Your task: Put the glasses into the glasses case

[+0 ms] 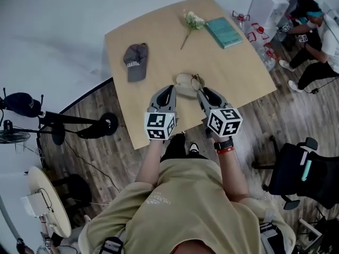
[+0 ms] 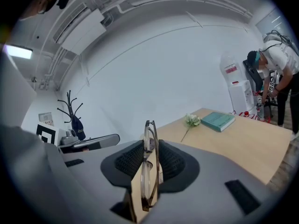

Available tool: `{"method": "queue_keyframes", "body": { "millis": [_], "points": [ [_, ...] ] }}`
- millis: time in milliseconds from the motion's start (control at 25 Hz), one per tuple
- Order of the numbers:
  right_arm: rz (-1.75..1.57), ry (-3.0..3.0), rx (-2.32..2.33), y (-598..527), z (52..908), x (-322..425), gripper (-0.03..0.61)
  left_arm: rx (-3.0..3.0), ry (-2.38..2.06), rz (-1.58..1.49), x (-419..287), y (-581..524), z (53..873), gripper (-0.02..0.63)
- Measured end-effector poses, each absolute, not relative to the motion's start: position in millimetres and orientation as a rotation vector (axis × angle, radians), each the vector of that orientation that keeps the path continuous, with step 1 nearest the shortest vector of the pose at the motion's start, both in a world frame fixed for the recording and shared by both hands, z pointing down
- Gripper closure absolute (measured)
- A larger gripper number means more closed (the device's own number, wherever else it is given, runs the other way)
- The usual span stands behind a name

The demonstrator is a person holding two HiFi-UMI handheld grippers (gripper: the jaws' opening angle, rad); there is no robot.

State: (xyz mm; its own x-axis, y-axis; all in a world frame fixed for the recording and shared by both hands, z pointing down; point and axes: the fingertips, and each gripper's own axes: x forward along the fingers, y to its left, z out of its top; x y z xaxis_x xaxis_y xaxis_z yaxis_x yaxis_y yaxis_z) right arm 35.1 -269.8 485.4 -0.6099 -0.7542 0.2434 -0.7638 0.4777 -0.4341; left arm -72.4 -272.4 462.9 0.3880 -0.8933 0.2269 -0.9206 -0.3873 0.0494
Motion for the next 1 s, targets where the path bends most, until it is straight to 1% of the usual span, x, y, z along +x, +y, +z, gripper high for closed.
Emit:
{"method": "queue_keyframes", "body": {
  "millis": [320, 1000],
  "points": [
    [0.911, -2.622, 1.298, -324.0, 531.5, 20.1, 0.465, 2.498, -1.552, 0.289, -83.4, -332.9, 497.9, 0.598],
    [0.915, -2.442, 0.825, -389.0, 631.8, -26.0, 0.463, 2.495, -1.384, 0.353, -102.0, -399.9, 556.6, 0.598]
  ]
}}
